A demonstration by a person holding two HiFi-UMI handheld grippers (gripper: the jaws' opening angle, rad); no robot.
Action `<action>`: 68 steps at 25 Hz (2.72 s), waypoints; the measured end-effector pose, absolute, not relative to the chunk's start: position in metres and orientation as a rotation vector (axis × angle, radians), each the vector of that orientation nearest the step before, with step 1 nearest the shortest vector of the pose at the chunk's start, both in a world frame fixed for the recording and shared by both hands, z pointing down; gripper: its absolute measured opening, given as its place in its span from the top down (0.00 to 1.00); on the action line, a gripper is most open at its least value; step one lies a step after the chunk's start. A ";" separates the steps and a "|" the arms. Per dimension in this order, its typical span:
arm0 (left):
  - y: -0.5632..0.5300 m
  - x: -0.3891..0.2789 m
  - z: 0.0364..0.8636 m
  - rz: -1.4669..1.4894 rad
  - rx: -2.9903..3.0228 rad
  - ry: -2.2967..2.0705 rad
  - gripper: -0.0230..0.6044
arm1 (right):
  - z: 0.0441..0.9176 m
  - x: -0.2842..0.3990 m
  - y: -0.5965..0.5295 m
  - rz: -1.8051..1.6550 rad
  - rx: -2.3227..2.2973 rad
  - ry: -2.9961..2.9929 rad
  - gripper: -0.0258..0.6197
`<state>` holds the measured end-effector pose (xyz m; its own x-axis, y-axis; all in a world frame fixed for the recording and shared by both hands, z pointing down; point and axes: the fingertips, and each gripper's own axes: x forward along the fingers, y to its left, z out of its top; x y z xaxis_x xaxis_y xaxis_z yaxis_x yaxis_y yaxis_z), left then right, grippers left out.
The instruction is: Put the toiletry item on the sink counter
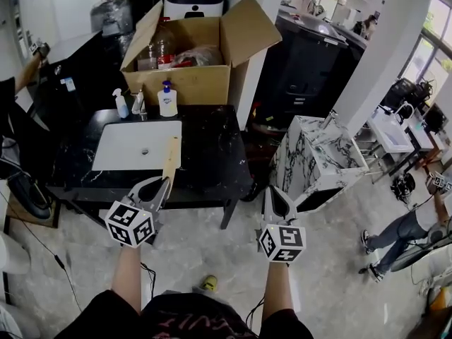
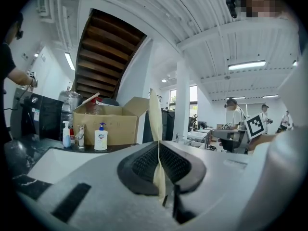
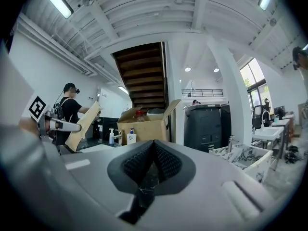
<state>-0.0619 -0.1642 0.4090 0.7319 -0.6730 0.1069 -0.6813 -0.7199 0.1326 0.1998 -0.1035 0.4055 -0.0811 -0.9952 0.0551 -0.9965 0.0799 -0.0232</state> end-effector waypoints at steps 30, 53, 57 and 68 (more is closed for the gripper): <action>-0.344 0.011 0.417 0.103 2.762 -1.078 0.95 | 0.410 0.258 -0.283 0.126 2.108 -2.307 0.96; -0.430 0.031 0.565 0.423 2.461 -0.930 0.95 | 0.494 0.255 -0.380 0.345 2.036 -2.226 0.96; -0.437 0.034 0.581 0.461 2.425 -0.924 0.94 | 0.505 0.254 -0.389 0.366 2.017 -2.218 0.96; -0.454 0.035 0.604 0.494 2.377 -0.922 0.94 | 0.527 0.247 -0.408 0.420 1.976 -2.208 0.96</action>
